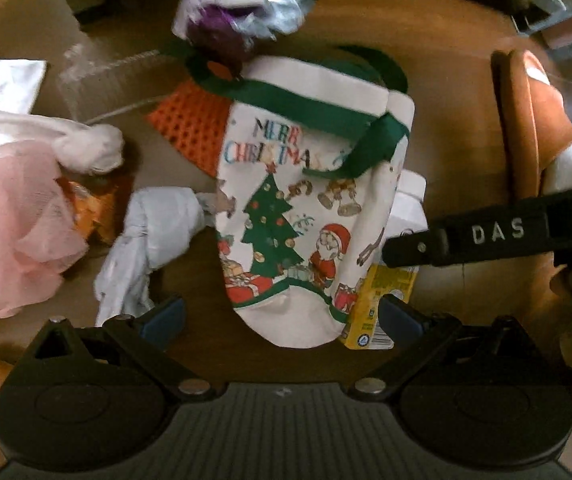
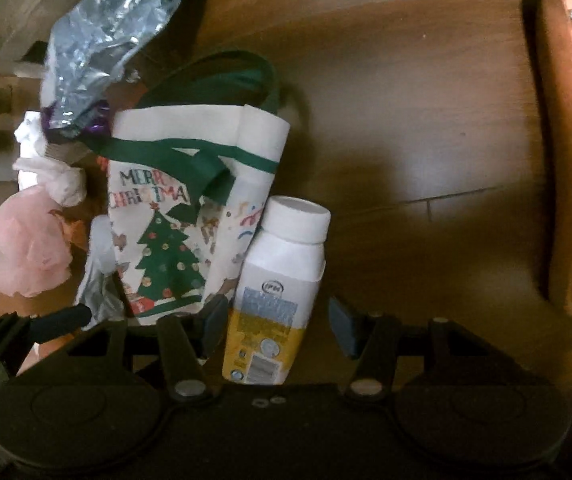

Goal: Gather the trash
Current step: 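Grasp the Christmas-print bag with the left tool while the right tool grasps the white-capped bottle, then carry the Christmas bag and bottle with both tools over the wastebasket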

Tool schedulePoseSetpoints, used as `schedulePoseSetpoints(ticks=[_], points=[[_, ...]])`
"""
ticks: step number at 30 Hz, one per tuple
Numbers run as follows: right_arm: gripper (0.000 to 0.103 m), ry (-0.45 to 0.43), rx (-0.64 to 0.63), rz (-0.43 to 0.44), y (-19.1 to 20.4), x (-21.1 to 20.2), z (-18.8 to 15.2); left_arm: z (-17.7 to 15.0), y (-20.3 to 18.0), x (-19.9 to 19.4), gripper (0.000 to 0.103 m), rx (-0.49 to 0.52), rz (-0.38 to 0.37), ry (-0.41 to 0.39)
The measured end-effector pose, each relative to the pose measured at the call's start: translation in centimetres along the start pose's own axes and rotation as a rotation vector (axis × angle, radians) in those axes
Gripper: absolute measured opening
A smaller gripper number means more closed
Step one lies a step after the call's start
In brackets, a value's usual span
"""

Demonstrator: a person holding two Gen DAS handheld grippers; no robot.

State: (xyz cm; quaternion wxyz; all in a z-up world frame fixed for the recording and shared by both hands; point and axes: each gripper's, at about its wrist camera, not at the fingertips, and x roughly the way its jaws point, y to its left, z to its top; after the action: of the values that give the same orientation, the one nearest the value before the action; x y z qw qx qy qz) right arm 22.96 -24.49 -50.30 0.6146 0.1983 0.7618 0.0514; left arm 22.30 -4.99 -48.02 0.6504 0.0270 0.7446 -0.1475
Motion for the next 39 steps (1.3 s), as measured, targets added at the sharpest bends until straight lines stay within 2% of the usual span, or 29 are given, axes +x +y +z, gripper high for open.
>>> schedulePoseSetpoints(ticks=[10, 12, 15, 16, 18, 20, 21, 25, 32, 39], points=[[0.056, -0.008, -0.026, -0.026, 0.0, 1.8, 0.5, 0.7, 0.2, 2.9, 0.102, -0.007, -0.015, 0.029], [0.056, -0.012, -0.022, -0.025, -0.1, 2.0, 0.5, 0.8, 0.2, 3.4, 0.097, -0.014, -0.016, 0.032], [0.055, -0.023, -0.027, -0.040, 0.2, 1.9, 0.3, 1.0, 0.1, 3.8, 0.083, 0.001, -0.009, 0.033], [0.055, -0.026, -0.031, -0.048, 0.3, 2.0, 0.2, 1.0, -0.1, 3.9, 0.072, 0.007, -0.013, 0.031], [0.054, -0.024, -0.028, -0.076, 0.9, 2.1, 0.1, 1.2, -0.6, 3.9, 0.063, 0.010, -0.015, 0.025], [0.054, -0.023, -0.032, -0.105, 1.5, 2.2, -0.1, 1.3, -1.3, 3.8, 0.045, 0.015, -0.017, 0.018], [0.054, -0.026, -0.046, -0.115, 1.8, 2.1, -0.2, 1.3, -1.5, 3.7, 0.041, 0.014, -0.019, 0.018], [0.053, -0.040, -0.078, -0.140, 2.5, 1.5, -0.5, 1.6, -1.5, 3.0, 0.017, -0.043, -0.036, 0.038], [0.052, -0.075, -0.085, -0.151, 3.9, -2.0, -1.4, 1.9, -1.6, -0.2, 0.011, -0.080, -0.025, 0.032], [0.051, -0.166, -0.111, -0.136, 6.0, -8.5, -3.1, 0.7, -2.6, -5.7, 0.010, -0.106, 0.015, -0.008]])
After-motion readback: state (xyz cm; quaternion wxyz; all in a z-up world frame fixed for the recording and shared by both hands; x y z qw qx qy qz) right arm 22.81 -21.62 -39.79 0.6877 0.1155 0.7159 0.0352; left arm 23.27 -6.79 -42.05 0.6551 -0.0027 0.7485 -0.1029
